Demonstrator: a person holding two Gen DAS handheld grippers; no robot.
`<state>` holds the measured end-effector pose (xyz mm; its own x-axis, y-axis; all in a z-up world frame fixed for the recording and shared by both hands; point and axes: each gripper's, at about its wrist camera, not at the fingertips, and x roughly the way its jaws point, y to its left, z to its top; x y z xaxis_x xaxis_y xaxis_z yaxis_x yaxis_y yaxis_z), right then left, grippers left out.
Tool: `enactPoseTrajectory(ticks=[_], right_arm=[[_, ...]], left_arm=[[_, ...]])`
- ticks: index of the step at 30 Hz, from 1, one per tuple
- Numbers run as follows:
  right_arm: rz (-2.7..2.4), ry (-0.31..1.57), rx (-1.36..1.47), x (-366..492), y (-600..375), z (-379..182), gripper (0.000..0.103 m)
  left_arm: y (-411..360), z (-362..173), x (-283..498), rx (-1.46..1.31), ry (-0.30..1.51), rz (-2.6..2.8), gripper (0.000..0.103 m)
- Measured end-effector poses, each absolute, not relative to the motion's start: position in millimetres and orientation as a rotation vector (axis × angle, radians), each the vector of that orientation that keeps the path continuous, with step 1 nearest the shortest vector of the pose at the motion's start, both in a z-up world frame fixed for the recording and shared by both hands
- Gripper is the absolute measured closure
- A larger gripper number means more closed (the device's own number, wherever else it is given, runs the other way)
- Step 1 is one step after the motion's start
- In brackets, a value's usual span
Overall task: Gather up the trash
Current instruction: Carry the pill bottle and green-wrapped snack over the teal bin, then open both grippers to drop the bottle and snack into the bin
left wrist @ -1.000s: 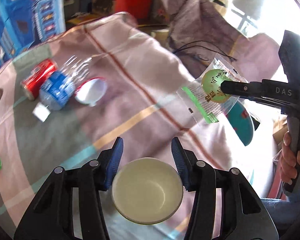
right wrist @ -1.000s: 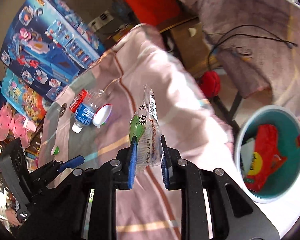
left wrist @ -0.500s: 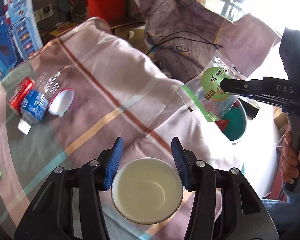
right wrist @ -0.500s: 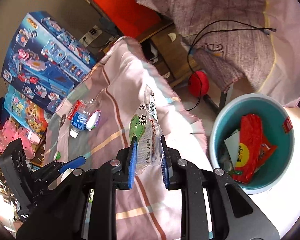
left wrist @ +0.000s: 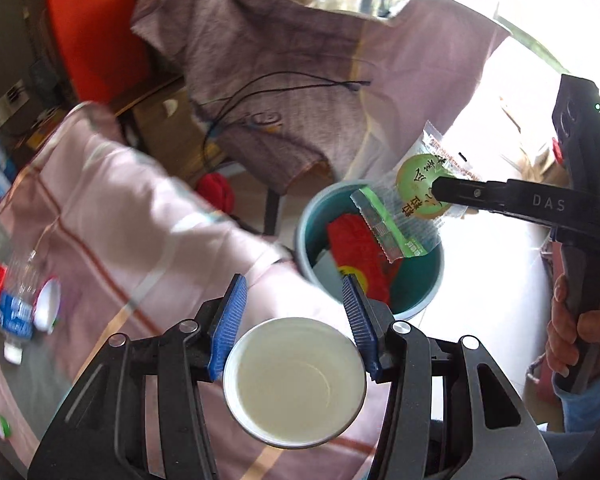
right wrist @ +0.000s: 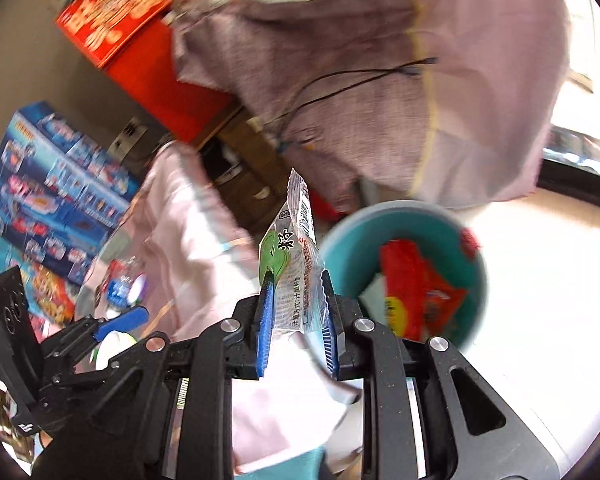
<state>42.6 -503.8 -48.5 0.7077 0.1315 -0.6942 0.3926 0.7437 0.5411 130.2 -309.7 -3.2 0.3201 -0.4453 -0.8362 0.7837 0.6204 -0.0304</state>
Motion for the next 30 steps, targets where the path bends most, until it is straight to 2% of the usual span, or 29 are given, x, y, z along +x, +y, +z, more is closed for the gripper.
enactPoseTrajectory(ticks=[12, 23, 27, 30], right_arm=[[-0.276, 0.847, 0.794, 9, -562, -79, 0.082], [-0.328, 0.905, 0.806, 17, -581, -96, 0.082], [-0.331, 0.925, 0.806, 24, -582, -101, 0.082], [-0.325, 0.939, 0.799, 30, -579, -103, 0.082]], left_arm=[[-403, -29, 123, 0.455, 0.969, -0.960, 0.052], [-439, -67, 138, 0.450, 1.052, -1.016, 0.050], [-439, -73, 141, 0.452, 1.054, -1.006, 0.023], [-433, -74, 142, 0.458, 1.049, -0.992, 0.021]])
